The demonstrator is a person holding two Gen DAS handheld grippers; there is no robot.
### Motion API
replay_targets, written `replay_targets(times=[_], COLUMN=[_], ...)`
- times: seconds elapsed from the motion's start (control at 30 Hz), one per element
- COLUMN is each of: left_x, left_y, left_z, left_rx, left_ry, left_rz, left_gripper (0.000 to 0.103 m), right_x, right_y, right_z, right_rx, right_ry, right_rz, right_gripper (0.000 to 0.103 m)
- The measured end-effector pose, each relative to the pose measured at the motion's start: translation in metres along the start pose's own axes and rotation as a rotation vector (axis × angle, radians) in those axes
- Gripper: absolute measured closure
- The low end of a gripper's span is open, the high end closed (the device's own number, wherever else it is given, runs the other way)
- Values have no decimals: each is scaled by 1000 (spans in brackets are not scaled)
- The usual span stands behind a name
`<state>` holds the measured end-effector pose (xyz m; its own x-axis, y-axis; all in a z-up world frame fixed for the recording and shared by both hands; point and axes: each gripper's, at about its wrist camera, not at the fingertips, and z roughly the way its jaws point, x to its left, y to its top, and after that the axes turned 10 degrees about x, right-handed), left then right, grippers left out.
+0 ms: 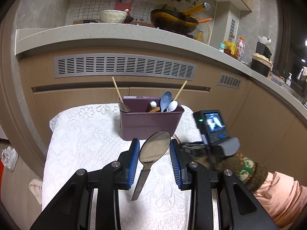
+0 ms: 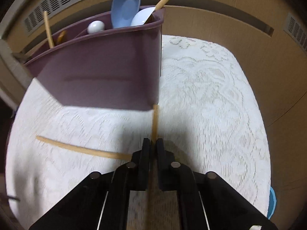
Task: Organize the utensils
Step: 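Carry the spoon and chopstick over the purple caddy and release both into it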
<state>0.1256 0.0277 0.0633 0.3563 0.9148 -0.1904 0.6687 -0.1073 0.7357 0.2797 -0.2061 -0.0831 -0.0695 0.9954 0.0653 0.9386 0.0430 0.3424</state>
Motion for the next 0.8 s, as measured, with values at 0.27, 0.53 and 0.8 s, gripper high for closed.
replay_targets(times=[0.27, 0.53, 0.8], left_x=[-11, -27, -33], left_y=[-5, 5, 100], left_z=[4, 3, -47], left_rx=[30, 26, -185], left_ry=[-36, -74, -112], left_rz=[6, 0, 43], left_gripper=[70, 70, 70], right_x=[-6, 4, 18], right_y=[-52, -77, -37], right_z=[-92, -176, -287], right_rx=[-175, -360, -752], right_ry=[119, 184, 215], right_rz=[-66, -120, -199], right_gripper=[97, 97, 97])
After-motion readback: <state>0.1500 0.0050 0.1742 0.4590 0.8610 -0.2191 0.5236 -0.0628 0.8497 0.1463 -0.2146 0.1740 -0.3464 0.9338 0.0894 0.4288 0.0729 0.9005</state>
